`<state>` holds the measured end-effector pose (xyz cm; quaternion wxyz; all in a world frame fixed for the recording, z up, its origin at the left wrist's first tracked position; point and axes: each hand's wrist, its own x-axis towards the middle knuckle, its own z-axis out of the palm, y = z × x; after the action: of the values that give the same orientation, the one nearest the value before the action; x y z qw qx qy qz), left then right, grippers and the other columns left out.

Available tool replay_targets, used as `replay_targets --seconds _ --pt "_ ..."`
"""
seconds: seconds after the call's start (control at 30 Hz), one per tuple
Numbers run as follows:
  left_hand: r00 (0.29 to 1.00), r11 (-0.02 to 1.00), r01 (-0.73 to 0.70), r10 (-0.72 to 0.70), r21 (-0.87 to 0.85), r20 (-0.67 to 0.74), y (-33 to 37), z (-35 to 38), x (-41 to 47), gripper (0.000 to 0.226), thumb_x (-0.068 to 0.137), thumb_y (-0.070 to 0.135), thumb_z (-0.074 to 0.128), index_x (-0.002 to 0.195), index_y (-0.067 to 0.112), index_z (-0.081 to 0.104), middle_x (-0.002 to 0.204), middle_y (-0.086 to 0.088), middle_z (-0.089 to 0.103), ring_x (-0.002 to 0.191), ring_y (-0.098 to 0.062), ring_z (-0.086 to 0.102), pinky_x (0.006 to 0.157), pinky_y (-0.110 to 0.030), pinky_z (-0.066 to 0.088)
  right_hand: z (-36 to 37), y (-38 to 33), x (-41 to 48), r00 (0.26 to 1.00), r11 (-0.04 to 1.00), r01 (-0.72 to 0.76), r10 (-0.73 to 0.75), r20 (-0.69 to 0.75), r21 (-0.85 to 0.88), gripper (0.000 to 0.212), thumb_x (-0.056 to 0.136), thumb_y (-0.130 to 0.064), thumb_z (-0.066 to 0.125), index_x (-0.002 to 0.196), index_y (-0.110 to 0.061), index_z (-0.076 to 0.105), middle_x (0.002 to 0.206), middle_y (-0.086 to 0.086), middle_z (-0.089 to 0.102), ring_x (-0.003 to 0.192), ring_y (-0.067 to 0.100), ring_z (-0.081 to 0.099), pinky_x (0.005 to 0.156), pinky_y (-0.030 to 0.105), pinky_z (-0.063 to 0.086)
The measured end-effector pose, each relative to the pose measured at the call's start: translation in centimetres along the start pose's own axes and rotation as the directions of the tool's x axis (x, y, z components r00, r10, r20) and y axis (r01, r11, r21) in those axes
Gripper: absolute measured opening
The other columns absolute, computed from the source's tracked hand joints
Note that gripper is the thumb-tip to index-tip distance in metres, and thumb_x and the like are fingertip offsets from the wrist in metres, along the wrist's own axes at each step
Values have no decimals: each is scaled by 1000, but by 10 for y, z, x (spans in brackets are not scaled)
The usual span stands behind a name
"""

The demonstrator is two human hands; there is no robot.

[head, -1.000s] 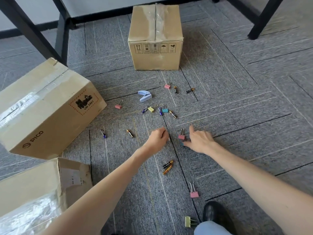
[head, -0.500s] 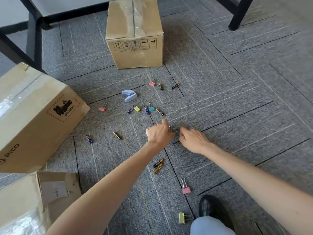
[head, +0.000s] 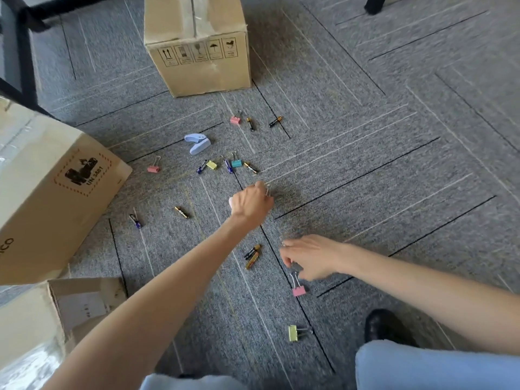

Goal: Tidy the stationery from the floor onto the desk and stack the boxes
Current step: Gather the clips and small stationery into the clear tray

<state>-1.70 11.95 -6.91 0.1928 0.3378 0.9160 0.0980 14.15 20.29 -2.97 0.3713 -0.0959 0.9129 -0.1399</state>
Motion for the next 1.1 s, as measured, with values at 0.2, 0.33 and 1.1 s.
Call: replay_targets --seconds 0.2,0.33,1.1 --pt "1000 978 9 -7 -206 11 -8 2 -9 18 97 26 51 109 14 52 92 0 63 63 -9 50 51 -18 36 24 -4 -1 988 962 148 -155 -13 -231 43 77 13 51 110 -13 38 111 8 42 77 13 45 53 23 34" --pt "999 961 -32 32 -274 -1 -8 -1 -26 21 99 24 46 114 11 52 94 -2 63 62 -12 51 53 -19 41 32 -5 2 968 925 206 -242 -74 -320 40 83 3 57 116 -10 38 118 11 42 84 17 50 63 23 37" --pt "992 960 126 -130 -249 2 -34 -3 -67 17 102 25 39 103 8 41 76 -3 53 55 -16 42 50 -32 36 66 -49 -14 985 958 140 -160 62 250 24 100 -31 43 112 -11 42 90 -4 40 67 9 37 57 21 30"
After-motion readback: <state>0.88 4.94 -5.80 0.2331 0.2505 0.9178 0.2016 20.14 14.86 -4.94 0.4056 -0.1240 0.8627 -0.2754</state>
